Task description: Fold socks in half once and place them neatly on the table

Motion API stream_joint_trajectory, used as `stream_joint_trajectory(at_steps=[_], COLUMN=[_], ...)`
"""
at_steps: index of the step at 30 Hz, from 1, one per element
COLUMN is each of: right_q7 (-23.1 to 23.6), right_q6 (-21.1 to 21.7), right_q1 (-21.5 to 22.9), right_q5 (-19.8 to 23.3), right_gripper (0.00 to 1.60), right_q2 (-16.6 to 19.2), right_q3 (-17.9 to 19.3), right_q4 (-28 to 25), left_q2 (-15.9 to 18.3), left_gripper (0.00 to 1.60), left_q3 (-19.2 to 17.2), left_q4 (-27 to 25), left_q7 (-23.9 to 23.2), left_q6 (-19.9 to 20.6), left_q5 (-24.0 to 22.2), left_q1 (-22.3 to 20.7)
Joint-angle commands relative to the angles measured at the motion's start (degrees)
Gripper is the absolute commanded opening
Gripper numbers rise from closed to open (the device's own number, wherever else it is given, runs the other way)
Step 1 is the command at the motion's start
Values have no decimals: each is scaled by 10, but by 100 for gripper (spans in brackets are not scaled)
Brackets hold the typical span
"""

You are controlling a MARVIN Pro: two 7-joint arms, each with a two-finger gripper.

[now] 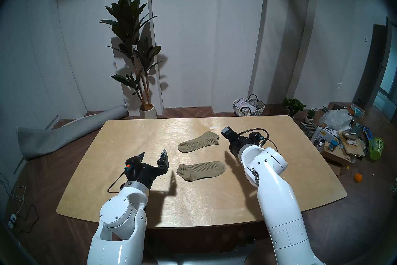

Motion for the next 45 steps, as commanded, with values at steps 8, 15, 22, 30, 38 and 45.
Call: stream_joint_trajectory(at_steps=[8,15,22,30,38,45], right_q7=[-117,-116,-83,-66,-62,-40], right_q6=[-69,-81,-85,-88,-89,-89], right_q1=[80,124,158,154,144,153], right_q5=[69,38,45,47,57,71], right_gripper=[160,160,160,160,160,160], right_q2=[-27,-23,-28,-28,-26,-26], right_q3=[-18,-38,-37,-40,-39,-36], right_q4=[24,80,150,166,174,201], left_q2=[-2,-2,-6,-10,-12,-13], left_gripper=[160,160,160,160,160,160], left_q3=[6,9,12,16,18,21], left_q4=[1,7,7,6,4,9], left_q7=[14,20,33,44,48,55], left_q6=[5,10,14,15,18,18], left_q5=[6,6,10,13,10,14], left_q1=[-28,-38,-41,-43,-45,-48])
